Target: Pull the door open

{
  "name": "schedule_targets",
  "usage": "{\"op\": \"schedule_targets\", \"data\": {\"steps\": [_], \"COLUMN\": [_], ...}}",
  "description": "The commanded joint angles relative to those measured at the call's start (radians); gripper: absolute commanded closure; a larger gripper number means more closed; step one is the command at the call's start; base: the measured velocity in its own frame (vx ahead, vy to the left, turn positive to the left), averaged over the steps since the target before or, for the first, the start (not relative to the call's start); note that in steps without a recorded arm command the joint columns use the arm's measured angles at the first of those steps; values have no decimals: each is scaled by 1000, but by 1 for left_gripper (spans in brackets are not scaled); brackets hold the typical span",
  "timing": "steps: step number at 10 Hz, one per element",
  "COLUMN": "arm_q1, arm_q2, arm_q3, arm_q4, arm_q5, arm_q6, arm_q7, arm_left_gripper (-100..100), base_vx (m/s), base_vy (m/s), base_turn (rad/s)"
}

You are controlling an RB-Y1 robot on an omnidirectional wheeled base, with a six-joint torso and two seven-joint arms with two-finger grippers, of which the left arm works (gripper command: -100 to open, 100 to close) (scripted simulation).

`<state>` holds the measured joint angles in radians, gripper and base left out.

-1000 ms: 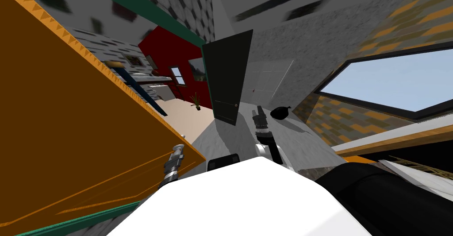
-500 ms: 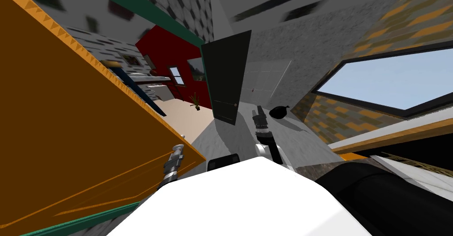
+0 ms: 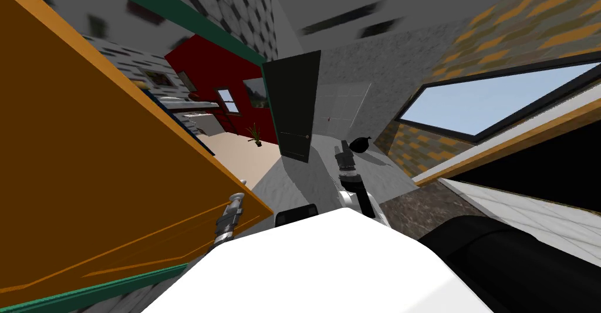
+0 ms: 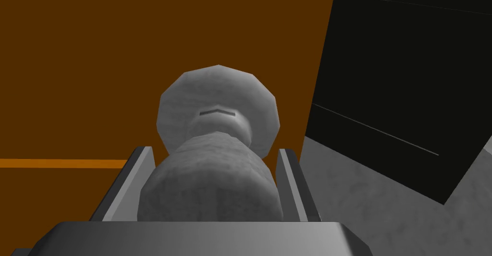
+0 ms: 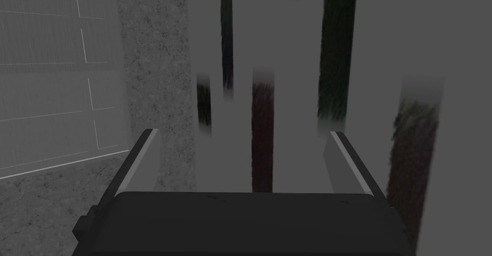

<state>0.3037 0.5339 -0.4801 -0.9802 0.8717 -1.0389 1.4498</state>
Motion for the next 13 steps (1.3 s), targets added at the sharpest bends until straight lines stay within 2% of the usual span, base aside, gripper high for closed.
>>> {"op": "schedule_targets", "data": {"steps": [1,4,5,13], "arm_q1": [7,16,12,23], "arm_q2": [11,34,30,79], "arm_q3": [-17,-46,-40,-110], "arm_q4": [-1,4,7,54], "arm_q5": [-8,-24,-21,-57], "arm_q6": [-13,-36,-31,-112], "arm_q7": [18,49,43,123], "arm_left_gripper": [100,100,100,100], "base_vx": [-215,-215,-95,-197], "base_vy": [10,34,-7,30], "base_turn": [-119,-120,-21,-124]}}
